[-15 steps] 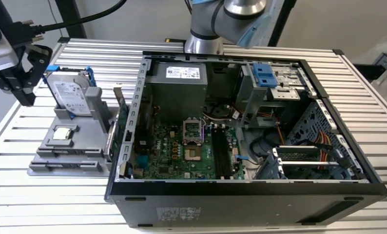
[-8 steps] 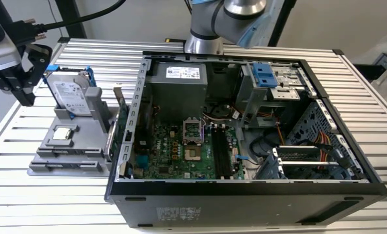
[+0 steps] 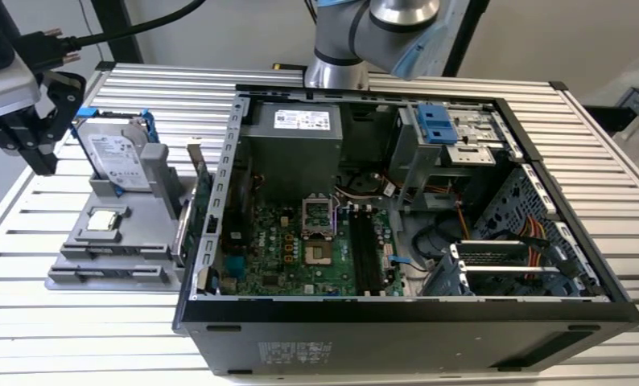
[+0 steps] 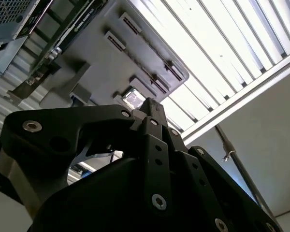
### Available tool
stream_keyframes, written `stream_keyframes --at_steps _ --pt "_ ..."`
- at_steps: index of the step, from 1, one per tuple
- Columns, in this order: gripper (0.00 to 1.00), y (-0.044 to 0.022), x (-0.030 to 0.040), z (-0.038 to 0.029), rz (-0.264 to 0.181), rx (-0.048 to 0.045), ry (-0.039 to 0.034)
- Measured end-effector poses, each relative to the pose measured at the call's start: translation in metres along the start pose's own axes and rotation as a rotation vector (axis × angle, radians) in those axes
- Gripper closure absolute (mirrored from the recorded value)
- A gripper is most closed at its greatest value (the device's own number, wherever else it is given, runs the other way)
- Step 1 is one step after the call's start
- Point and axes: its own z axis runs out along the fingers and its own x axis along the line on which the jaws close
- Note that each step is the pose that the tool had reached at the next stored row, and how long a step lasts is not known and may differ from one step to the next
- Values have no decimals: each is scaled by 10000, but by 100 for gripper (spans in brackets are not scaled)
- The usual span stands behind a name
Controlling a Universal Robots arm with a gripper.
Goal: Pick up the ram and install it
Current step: 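Pick up the ram and move it above insertion slot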
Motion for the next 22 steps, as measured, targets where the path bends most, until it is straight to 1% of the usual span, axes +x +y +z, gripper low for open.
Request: stream_keyframes --at_steps 6,22 --pt "100 0 0 0 -374 8 17" --pt "100 0 0 0 -1647 32 76"
